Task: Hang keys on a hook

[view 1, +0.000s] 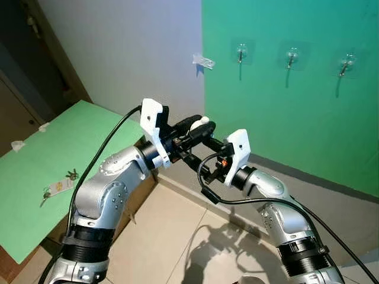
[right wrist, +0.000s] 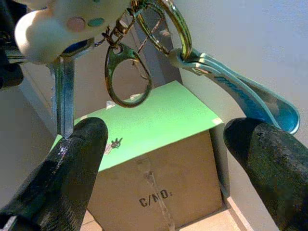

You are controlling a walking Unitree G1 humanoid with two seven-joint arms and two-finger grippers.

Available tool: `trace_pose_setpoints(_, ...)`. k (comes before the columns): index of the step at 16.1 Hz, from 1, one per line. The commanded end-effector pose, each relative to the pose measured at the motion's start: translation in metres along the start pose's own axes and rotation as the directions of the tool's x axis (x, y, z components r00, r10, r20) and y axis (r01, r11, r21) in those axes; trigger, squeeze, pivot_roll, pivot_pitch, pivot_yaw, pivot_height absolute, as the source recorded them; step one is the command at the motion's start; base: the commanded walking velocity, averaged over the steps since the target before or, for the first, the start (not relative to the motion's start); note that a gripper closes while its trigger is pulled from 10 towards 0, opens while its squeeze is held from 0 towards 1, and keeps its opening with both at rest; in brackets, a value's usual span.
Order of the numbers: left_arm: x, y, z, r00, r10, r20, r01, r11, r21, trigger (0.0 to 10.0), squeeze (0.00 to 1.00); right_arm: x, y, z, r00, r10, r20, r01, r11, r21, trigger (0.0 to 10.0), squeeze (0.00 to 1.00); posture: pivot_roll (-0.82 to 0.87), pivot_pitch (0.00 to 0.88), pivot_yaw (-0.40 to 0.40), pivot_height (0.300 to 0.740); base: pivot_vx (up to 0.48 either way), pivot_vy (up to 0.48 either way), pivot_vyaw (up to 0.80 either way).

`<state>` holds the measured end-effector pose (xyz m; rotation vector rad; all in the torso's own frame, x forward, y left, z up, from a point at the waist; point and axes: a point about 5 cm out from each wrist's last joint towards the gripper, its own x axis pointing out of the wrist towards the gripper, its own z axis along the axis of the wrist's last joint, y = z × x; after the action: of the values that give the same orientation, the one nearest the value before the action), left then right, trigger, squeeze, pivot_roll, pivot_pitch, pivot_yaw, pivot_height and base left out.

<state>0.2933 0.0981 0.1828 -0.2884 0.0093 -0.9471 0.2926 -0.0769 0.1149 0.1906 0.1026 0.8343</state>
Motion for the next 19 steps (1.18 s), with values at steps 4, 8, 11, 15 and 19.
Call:
trace_pose_setpoints(4, -0.001, 0.007, -0.004, 0.999, 0.024, -0.04, -0.024, 1.0, 0.018, 0.0, 0.0, 0.002, 0.002, 0.011, 0.999, 0.007, 0.051, -0.006, 1.0, -0.012, 10.0, 1.0, -0.26, 0.02, 0.135, 0.74, 0.0, 0.0, 0.0)
trace_pose_setpoints(8, -0.002, 0.017, -0.002, 0.995, 0.071, -0.065, -0.064, 0.993, 0.097, 7.2, 0.0, 0.002, 0.002, 0.01, 0.999, 0.004, 0.048, -0.004, 1.0, -0.016, 10.0, 1.0, -0.26, 0.017, 0.141, 0.74, 0.0, 0.0, 0.0)
trace_pose_setpoints(11, -0.002, 0.028, 0.001, 0.988, 0.142, -0.067, -0.131, 0.982, 0.139, 10.0, 0.0, 0.002, 0.002, 0.009, 0.999, 0.0, 0.048, 0.0, 1.0, -0.012, 10.0, 1.0, -0.26, 0.02, 0.143, 0.74, 0.0, 0.0, 0.0)
trace_pose_setpoints(15, -0.005, 0.036, 0.002, 0.98, 0.187, -0.062, -0.176, 0.972, 0.156, 10.0, 0.0, 0.002, 0.002, 0.009, 0.999, -0.003, 0.05, 0.004, 1.0, -0.013, 10.0, 1.0, -0.26, 0.022, 0.153, 0.74, 0.0, 0.0, 0.0)
trace_pose_setpoints(19, -0.011, 0.044, 0.008, 0.974, 0.22, -0.05, -0.209, 0.964, 0.167, 10.0, 0.0, 0.002, 0.004, 0.007, 0.999, -0.003, 0.046, 0.004, 1.0, -0.022, 10.0, 1.0, -0.26, 0.033, 0.158, 0.74, 0.0, 0.0, 0.0)
